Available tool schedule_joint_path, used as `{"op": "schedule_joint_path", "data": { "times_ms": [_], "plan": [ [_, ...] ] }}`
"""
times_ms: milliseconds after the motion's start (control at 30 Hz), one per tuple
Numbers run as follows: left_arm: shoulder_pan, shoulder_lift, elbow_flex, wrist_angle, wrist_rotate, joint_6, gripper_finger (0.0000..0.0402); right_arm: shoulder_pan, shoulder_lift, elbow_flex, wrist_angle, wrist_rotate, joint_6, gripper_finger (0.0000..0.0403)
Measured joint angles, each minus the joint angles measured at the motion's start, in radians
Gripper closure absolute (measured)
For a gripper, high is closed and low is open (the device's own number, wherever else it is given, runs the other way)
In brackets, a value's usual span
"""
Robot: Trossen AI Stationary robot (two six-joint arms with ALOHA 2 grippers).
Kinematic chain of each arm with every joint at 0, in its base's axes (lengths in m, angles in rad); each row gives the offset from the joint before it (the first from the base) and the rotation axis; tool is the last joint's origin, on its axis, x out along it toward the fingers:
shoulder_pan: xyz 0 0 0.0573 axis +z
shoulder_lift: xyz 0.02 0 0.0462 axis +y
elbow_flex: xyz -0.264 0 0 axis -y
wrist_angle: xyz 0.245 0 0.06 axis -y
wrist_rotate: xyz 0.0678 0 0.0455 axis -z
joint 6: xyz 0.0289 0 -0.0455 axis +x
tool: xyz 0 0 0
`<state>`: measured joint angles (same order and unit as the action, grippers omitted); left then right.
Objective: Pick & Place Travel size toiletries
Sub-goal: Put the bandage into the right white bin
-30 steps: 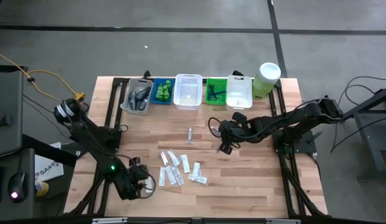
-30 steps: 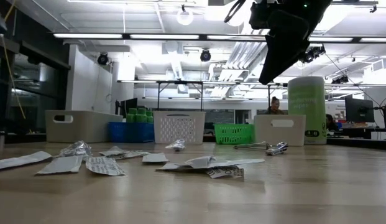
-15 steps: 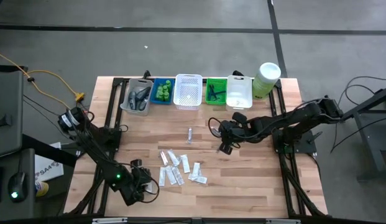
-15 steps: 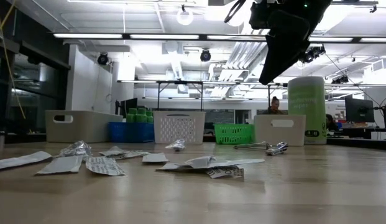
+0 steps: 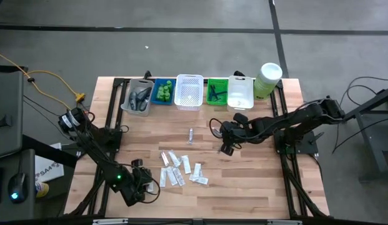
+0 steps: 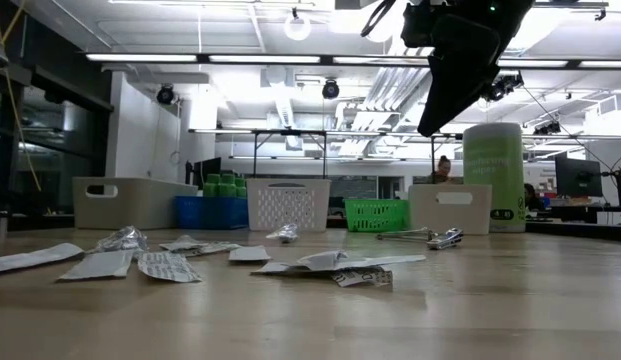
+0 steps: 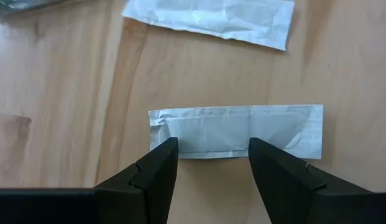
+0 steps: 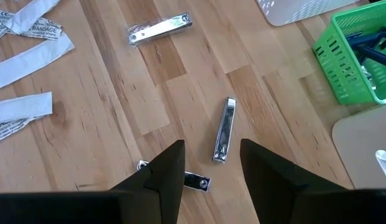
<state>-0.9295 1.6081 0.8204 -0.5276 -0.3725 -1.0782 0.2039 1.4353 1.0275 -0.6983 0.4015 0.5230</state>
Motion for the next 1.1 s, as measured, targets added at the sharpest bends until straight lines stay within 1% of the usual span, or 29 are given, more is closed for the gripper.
{"op": "schedule_joint_path", "data": {
  "times_ms": [200,400,500,667,967,1033,1100],
  "plan": [
    [0.005,0.006,-0.012,0.013,-0.017,-0.001,0.0206,0.000,0.000,0.000,0.000,0.000,-0.003,0.0255],
    [0.027,0.058,-0.036,0.084,0.003,0.004,0.0207,0.000,0.000,0.000,0.000,0.000,-0.004,0.0255],
    [0.037,0.070,-0.037,0.098,0.003,0.008,0.0216,0.000,0.000,0.000,0.000,0.000,-0.004,0.0255],
    [0.047,0.075,-0.037,0.100,0.008,0.008,0.0265,0.000,0.000,0.000,0.000,-0.001,-0.003,0.0255],
    [0.047,0.076,-0.038,0.115,0.018,0.009,0.0386,0.003,0.000,0.000,0.000,-0.016,0.000,0.0255],
    [0.047,0.069,-0.037,0.112,0.014,0.023,0.0394,0.017,0.000,-0.001,0.003,-0.016,0.000,0.0255],
    [0.046,0.054,-0.031,0.104,-0.005,0.047,0.0394,0.041,0.007,-0.019,0.064,-0.008,0.000,0.0255]
  ]
}}
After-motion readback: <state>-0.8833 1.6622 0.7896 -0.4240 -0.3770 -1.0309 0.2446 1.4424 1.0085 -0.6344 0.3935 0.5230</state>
